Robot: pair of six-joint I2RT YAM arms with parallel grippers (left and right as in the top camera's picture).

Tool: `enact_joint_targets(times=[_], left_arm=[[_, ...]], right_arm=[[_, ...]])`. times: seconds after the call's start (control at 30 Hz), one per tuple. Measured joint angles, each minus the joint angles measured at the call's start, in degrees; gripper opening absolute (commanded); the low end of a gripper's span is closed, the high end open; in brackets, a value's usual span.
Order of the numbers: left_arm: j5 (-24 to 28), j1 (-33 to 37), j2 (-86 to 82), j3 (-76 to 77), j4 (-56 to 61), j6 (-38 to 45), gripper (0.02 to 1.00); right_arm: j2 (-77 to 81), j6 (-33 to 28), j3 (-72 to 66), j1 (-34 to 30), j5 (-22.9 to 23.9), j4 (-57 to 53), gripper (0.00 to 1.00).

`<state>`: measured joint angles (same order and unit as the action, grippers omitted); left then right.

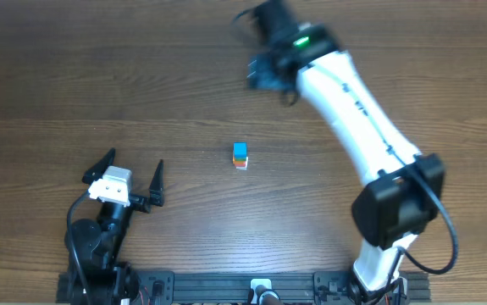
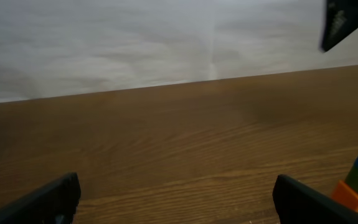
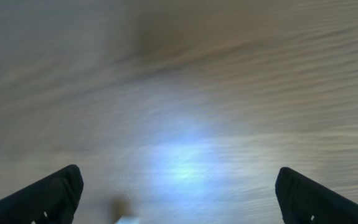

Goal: Stack Cubes

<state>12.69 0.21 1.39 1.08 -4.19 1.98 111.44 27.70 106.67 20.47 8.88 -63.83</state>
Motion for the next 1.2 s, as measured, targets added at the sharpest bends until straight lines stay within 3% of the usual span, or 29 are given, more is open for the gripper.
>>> enact_joint_targets(times=[0.17,0.57,0.77,0.97,1.2], left_arm=[[0.0,0.0,0.0,0.0,0.0,0.0,1.000],[0.0,0.0,0.0,0.0,0.0,0.0,1.000],[0.0,0.0,0.0,0.0,0.0,0.0,0.998],[0.0,0.0,0.0,0.0,0.0,0.0,1.000],[0.0,0.0,0.0,0.0,0.1,0.0,0.998]], right_arm=[[0.0,-7.1,0.0,-10.1,3.1,0.3,0.991],[-9.5,-15.4,-6.1,-19.9,3.0,7.7,0.991],[-27.4,-18.1,-21.8,-21.1,1.9,15.6,0.993],[-47.3,-18.8,-38.6,-17.9,0.4,17.2,0.991],[-69.2,-18.5,-55.2,-20.1,-5.7,21.6,0.991]])
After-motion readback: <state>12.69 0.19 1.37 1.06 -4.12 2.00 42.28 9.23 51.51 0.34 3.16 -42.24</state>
